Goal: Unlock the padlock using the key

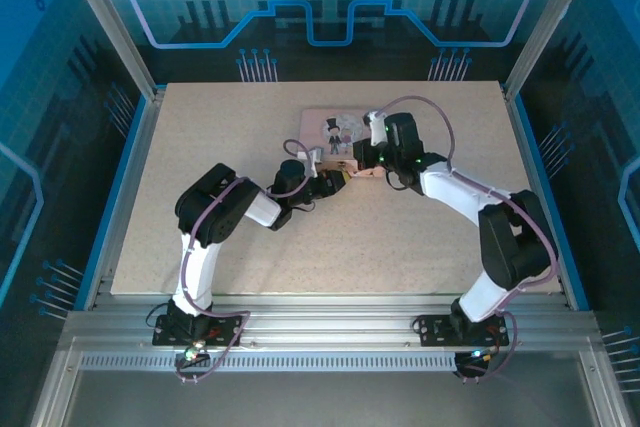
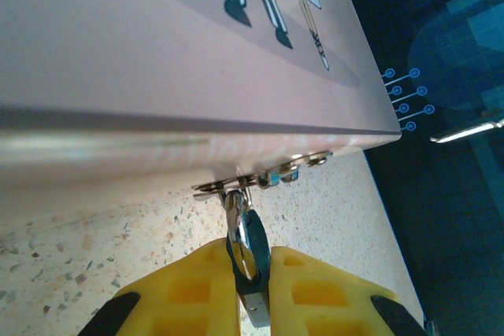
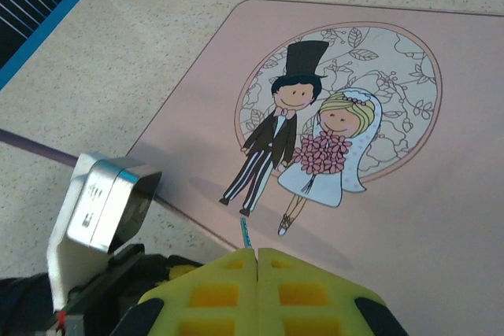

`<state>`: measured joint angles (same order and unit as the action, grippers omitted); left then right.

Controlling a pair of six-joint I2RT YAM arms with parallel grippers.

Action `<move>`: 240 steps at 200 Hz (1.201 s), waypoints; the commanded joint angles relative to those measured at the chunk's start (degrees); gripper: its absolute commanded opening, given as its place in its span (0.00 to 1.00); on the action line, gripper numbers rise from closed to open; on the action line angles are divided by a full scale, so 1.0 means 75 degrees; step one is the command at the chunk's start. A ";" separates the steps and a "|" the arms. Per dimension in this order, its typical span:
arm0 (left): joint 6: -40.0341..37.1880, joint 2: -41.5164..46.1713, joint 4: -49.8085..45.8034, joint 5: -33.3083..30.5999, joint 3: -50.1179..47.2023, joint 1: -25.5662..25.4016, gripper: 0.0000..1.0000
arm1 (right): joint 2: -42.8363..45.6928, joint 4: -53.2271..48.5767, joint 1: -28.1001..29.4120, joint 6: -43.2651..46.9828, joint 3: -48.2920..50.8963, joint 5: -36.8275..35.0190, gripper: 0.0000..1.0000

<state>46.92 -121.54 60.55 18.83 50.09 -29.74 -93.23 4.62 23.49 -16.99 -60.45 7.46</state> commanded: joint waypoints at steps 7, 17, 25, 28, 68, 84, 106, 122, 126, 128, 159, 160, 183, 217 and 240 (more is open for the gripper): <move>0.0750 -0.0106 -0.0694 0.0225 -0.0228 0.0145 0.08 | 0.0679 0.0182 0.0080 -0.0258 0.0467 0.0084 0.00; 0.0808 -0.0004 -0.0812 0.0271 -0.0244 0.0145 0.08 | 0.0901 0.0176 0.0076 -0.0305 0.0692 0.0183 0.00; 0.0916 0.0099 -0.0929 0.0317 -0.0256 0.0145 0.08 | 0.1087 0.0186 0.0080 -0.0371 0.0909 0.0265 0.00; 0.0951 0.0138 -0.0963 0.0340 -0.0265 0.0145 0.08 | 0.1178 0.0199 0.0080 -0.0397 0.0991 0.0311 0.00; 0.1418 0.0890 -0.2136 0.0431 -0.0115 0.0145 0.05 | 0.2107 0.0536 0.0027 -0.1075 0.2192 0.1195 0.00; 0.1419 0.1239 -0.3065 0.0396 0.0150 0.0126 0.05 | 0.2449 0.0745 -0.0004 -0.1399 0.2624 0.1537 0.00; 0.1241 0.1721 -0.4207 0.0208 0.0494 0.0042 0.05 | 0.2785 0.0906 -0.0005 -0.1742 0.3081 0.1792 0.00; 0.1221 0.2001 -0.4770 0.0079 0.0723 -0.0028 0.05 | 0.2985 0.1060 -0.0023 -0.1990 0.3417 0.1794 0.00; 0.1233 0.2059 -0.4851 0.0069 0.0776 -0.0048 0.05 | 0.3052 0.1138 -0.0036 -0.2087 0.3527 0.1794 0.00; 0.1242 0.2083 -0.4898 0.0059 0.0799 -0.0056 0.05 | 0.3069 0.1170 -0.0037 -0.2130 0.3566 0.1794 0.00; 0.1439 0.2351 -0.5151 -0.0080 0.1003 -0.0203 0.04 | 0.3294 0.1838 -0.0169 -0.2952 0.4167 0.1981 0.00; 0.1441 0.2364 -0.5154 -0.0082 0.1006 -0.0205 0.04 | 0.3304 0.1853 -0.0168 -0.2986 0.4180 0.1981 0.00; 0.1619 0.2482 -0.5087 -0.0225 0.1041 -0.0309 0.04 | 0.3320 0.2445 -0.0247 -0.3659 0.4555 0.2133 0.00; 0.1746 0.2616 -0.5225 -0.0399 0.1195 -0.0461 0.04 | 0.3129 0.3193 -0.0336 -0.4515 0.4907 0.2119 0.00; 0.1880 0.2625 -0.5091 -0.0454 0.1204 -0.0510 0.04 | 0.2872 0.3981 -0.0440 -0.5264 0.5161 0.2075 0.00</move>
<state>58.81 -105.03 20.36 15.90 56.97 -32.91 -69.89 25.36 21.37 -48.49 -23.83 22.24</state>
